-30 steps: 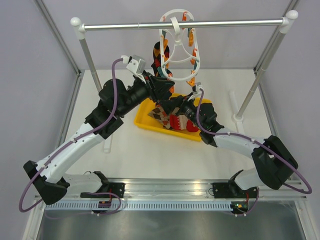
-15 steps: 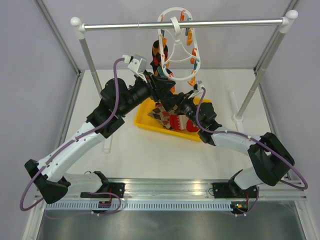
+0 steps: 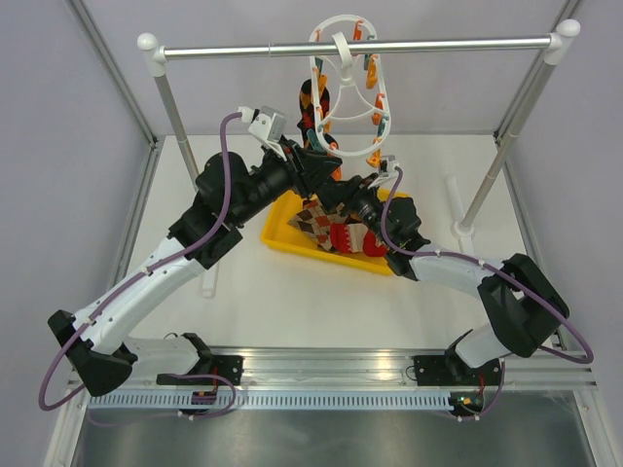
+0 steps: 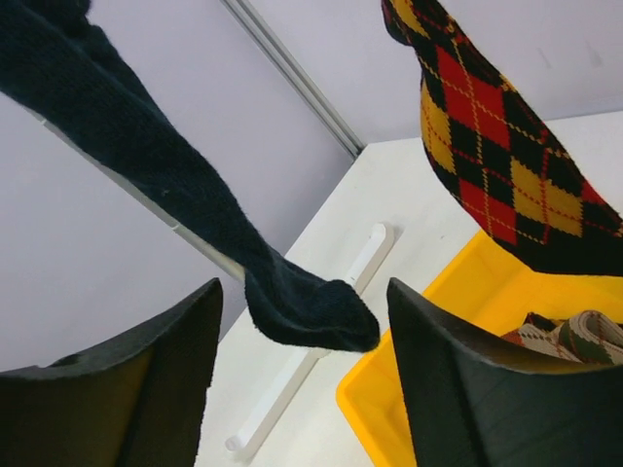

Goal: Remove the socks clipped to the hanger

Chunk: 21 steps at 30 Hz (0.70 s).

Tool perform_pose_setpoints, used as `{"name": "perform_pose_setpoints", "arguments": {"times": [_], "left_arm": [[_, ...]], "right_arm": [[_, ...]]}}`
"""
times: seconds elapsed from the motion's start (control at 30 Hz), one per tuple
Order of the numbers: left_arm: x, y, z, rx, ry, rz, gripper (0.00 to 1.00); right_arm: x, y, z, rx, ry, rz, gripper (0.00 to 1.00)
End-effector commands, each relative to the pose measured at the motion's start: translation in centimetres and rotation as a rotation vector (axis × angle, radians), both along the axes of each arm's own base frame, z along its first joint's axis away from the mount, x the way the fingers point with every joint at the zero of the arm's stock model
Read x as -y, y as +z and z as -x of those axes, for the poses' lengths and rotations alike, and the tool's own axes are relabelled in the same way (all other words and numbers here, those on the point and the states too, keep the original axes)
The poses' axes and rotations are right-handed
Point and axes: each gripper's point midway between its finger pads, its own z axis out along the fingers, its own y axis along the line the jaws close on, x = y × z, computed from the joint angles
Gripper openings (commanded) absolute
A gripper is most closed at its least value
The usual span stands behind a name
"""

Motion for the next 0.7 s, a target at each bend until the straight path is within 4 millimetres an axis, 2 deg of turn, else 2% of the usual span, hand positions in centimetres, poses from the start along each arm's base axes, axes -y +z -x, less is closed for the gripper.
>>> {"name": "perform_pose_setpoints", "arguments": {"times": [0.0,0.1,0.13,0.3,0.43,0.53,0.6,0.63,0.67], "left_arm": [[-0.2,2.9,0.2,0.032,0.007,0.074,0.02],[-0.1,2.7,0.0,0.026,0.009,0.073,0.02],[-0.1,2.6,-0.1,0.021,0.013,0.073,0.02],[0.0,2.0,-0.8,0.003,0.053,0.066,0.02],[-0.4,1.4,-1.7,-0.011,0.116,0.051,0.04],[-0.4,0.6,-2.2,-0.017,0.151,0.022,0.15],[-0.3,0.2,-2.0,-0.016,0.151,0.011,0.25],[-0.3,0.2,-1.9,-0.013,0.148,0.010,0.28],[-0.2,0.2,-1.7,-0.003,0.145,0.000,0.34]], "right_arm": [[0.0,4.3,0.1,0.094,0.011,-0.108,0.69],[0.0,4.6,0.5,0.097,0.021,-0.120,0.56],[0.1,4.9,0.7,0.098,0.023,-0.131,0.46],[0.4,5.9,1.4,0.107,0.039,-0.155,0.19],[1.1,6.6,2.5,0.105,0.043,-0.157,0.10],[1.8,6.3,3.1,0.082,0.032,-0.129,0.08],[2.2,6.1,3.4,0.079,0.020,-0.104,0.06],[2.7,6.6,3.6,0.083,0.005,-0.102,0.06],[2.9,5.8,3.4,0.055,-0.010,-0.075,0.06]]}}
